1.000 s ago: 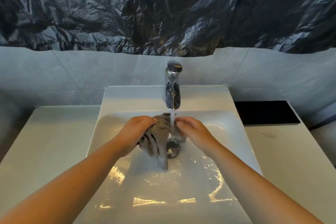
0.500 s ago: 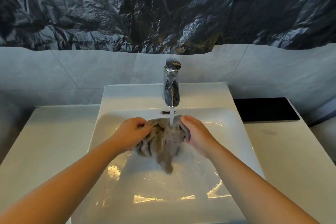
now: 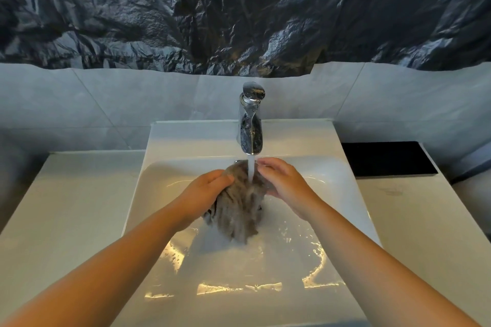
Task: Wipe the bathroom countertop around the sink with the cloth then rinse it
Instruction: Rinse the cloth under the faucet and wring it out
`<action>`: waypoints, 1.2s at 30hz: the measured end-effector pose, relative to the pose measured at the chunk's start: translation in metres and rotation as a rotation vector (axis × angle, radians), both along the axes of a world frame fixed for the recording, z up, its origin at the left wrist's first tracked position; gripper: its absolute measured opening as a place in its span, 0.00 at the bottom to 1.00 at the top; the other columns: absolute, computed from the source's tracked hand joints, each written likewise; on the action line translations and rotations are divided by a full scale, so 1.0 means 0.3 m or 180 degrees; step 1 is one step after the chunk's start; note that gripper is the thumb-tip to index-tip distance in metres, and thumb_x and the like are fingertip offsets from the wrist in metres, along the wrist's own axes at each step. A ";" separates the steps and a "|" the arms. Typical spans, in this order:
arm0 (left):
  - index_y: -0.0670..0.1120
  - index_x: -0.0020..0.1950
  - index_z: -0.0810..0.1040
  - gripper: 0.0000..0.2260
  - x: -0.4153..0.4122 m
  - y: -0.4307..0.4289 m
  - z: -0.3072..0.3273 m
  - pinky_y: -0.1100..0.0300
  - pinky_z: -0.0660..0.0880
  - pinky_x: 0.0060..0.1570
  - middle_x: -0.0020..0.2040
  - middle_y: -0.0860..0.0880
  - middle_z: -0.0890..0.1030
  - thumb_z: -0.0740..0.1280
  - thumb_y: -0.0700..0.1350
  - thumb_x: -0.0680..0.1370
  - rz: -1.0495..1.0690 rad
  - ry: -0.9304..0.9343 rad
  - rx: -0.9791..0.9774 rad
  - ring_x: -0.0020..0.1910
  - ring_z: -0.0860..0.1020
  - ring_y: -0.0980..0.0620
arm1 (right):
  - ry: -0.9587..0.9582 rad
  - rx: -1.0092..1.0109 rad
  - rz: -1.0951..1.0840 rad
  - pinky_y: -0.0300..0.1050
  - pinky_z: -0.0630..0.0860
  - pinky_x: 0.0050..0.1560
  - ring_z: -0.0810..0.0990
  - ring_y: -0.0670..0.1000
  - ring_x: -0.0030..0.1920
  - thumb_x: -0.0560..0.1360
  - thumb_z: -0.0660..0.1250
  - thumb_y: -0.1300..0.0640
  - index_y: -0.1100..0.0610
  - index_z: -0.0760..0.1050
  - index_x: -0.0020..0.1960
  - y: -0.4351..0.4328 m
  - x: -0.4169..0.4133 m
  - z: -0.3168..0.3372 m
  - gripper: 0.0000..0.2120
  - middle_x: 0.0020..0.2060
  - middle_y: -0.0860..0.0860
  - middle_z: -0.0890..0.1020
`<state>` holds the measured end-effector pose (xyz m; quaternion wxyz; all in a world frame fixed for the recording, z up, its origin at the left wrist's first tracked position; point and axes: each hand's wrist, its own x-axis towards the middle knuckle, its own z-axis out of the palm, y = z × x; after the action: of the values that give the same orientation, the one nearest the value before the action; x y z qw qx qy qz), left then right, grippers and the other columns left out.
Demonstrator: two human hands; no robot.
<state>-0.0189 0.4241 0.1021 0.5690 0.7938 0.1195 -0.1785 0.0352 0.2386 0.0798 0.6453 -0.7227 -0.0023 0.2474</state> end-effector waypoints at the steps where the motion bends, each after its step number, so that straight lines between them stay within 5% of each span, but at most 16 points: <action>1: 0.46 0.52 0.80 0.13 0.001 0.004 -0.001 0.56 0.79 0.47 0.47 0.48 0.84 0.60 0.52 0.80 0.0073 -0.0030 -0.0154 0.46 0.82 0.50 | 0.0110 0.0018 -0.0048 0.44 0.77 0.54 0.78 0.48 0.54 0.78 0.63 0.50 0.52 0.71 0.65 -0.009 -0.016 -0.019 0.17 0.55 0.50 0.78; 3: 0.46 0.53 0.80 0.12 -0.001 0.006 0.000 0.48 0.78 0.54 0.49 0.44 0.84 0.61 0.51 0.79 0.0233 -0.0008 -0.0546 0.49 0.82 0.45 | 0.0340 -0.0082 -0.0097 0.52 0.74 0.63 0.78 0.54 0.57 0.78 0.63 0.51 0.54 0.68 0.68 -0.017 -0.054 -0.061 0.19 0.59 0.55 0.76; 5: 0.45 0.54 0.80 0.12 -0.003 0.004 0.009 0.45 0.77 0.56 0.50 0.42 0.83 0.62 0.50 0.79 0.0411 0.0036 -0.0843 0.51 0.82 0.43 | 0.0507 -0.0082 0.0049 0.56 0.71 0.65 0.78 0.60 0.57 0.79 0.61 0.53 0.61 0.72 0.60 -0.012 -0.095 -0.102 0.14 0.56 0.62 0.78; 8: 0.44 0.53 0.81 0.11 -0.001 0.001 0.021 0.48 0.77 0.55 0.49 0.43 0.84 0.63 0.49 0.79 0.0448 -0.0047 -0.0897 0.50 0.82 0.44 | 0.0692 0.0071 0.0250 0.50 0.74 0.63 0.80 0.54 0.56 0.78 0.62 0.49 0.57 0.76 0.57 0.009 -0.143 -0.129 0.14 0.54 0.57 0.81; 11: 0.46 0.47 0.83 0.10 -0.004 0.005 0.037 0.56 0.79 0.48 0.45 0.47 0.84 0.63 0.49 0.78 0.0309 -0.0434 0.0039 0.46 0.81 0.49 | 0.0231 -0.0244 -0.0006 0.51 0.76 0.53 0.80 0.54 0.45 0.78 0.61 0.54 0.57 0.79 0.44 0.012 -0.127 -0.107 0.11 0.41 0.54 0.81; 14: 0.45 0.44 0.82 0.11 -0.006 0.031 0.023 0.50 0.79 0.51 0.44 0.45 0.83 0.64 0.49 0.78 0.0239 -0.0547 0.0581 0.46 0.80 0.47 | 0.0187 0.0048 -0.0235 0.53 0.77 0.52 0.78 0.52 0.44 0.78 0.58 0.58 0.55 0.74 0.38 0.008 -0.097 -0.068 0.12 0.38 0.53 0.77; 17: 0.46 0.46 0.80 0.10 -0.008 0.047 -0.003 0.48 0.78 0.50 0.43 0.46 0.82 0.65 0.52 0.77 0.0252 -0.0455 0.0809 0.45 0.80 0.47 | 0.0584 0.0464 -0.0312 0.50 0.77 0.46 0.80 0.55 0.46 0.79 0.56 0.58 0.56 0.69 0.41 0.001 -0.064 -0.051 0.09 0.44 0.56 0.81; 22: 0.53 0.68 0.63 0.22 -0.014 0.033 -0.015 0.60 0.73 0.46 0.48 0.48 0.81 0.65 0.56 0.76 0.0231 0.0015 0.0486 0.48 0.79 0.50 | 0.0776 0.1417 -0.0488 0.40 0.77 0.38 0.82 0.49 0.39 0.77 0.62 0.66 0.59 0.71 0.49 0.011 -0.014 0.002 0.04 0.41 0.56 0.82; 26: 0.46 0.52 0.80 0.24 -0.015 0.023 -0.022 0.57 0.75 0.50 0.47 0.47 0.82 0.61 0.66 0.74 -0.0769 0.0310 0.1197 0.46 0.79 0.49 | 0.0405 0.1491 -0.0592 0.42 0.79 0.48 0.82 0.51 0.48 0.75 0.60 0.74 0.58 0.71 0.58 0.002 0.026 0.031 0.16 0.49 0.57 0.82; 31: 0.46 0.52 0.80 0.14 -0.003 -0.014 0.000 0.48 0.78 0.53 0.46 0.44 0.84 0.60 0.54 0.79 0.0224 0.0278 -0.0361 0.46 0.82 0.46 | -0.0425 -0.0644 0.0034 0.43 0.74 0.56 0.75 0.47 0.59 0.77 0.66 0.55 0.48 0.67 0.67 -0.007 -0.024 -0.011 0.20 0.66 0.48 0.71; 33: 0.44 0.55 0.77 0.16 0.009 -0.034 0.012 0.48 0.79 0.50 0.49 0.40 0.82 0.59 0.54 0.80 0.0504 0.0316 -0.0879 0.47 0.82 0.43 | -0.0008 -0.0564 0.0042 0.49 0.73 0.62 0.74 0.50 0.61 0.79 0.62 0.50 0.49 0.65 0.70 0.003 -0.071 -0.052 0.20 0.69 0.50 0.68; 36: 0.44 0.55 0.75 0.16 0.021 -0.045 0.023 0.49 0.79 0.48 0.49 0.39 0.81 0.57 0.54 0.80 0.0461 0.0191 -0.0986 0.47 0.81 0.42 | 0.1161 0.0628 -0.0092 0.54 0.74 0.63 0.77 0.56 0.60 0.80 0.58 0.48 0.55 0.68 0.67 0.021 -0.120 -0.094 0.19 0.64 0.57 0.75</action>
<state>-0.0125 0.4106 0.1090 0.6921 0.6802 0.1644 -0.1770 -0.0008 0.2449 0.0518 0.7062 -0.5992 0.1008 0.3635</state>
